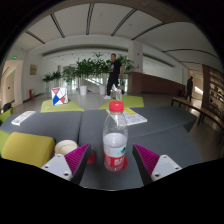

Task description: Pour water

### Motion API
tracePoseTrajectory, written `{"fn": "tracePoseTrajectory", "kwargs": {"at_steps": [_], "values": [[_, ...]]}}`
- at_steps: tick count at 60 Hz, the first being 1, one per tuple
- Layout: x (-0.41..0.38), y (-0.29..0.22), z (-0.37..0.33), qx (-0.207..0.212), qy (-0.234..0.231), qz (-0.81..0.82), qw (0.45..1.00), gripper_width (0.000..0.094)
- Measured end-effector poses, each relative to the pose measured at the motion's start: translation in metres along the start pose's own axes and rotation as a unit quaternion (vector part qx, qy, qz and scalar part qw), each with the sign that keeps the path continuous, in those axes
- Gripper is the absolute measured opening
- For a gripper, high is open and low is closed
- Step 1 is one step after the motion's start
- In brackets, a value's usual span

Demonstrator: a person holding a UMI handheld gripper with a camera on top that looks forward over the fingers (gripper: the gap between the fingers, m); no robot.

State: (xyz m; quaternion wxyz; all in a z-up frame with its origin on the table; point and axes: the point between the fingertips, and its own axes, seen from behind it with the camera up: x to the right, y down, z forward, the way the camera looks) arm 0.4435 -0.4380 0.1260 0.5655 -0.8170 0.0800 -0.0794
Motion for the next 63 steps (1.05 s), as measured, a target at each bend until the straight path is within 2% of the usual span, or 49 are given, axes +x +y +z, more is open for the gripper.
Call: {"fn": "tracePoseTrajectory", "kwargs": {"at_steps": [15, 24, 34, 50, 63], "values": [[-0.013, -0.011, -0.145, -0.012, 0.011, -0.012, 1.0, 0.0859], [-0.015, -0.021, -0.225, -0.005, 0.024, -0.01, 1.0, 0.0858], [-0.027, -0.028, -0.293, 0.002, 0.016, -0.006, 1.0, 0.0859], [-0.029, -0.026, -0.346, 0.005, 0.017, -0.007, 1.0, 0.0854], [-0.023, -0.03, -0.351, 0.012, 0.023, -0.011, 1.0, 0.0855]]}}
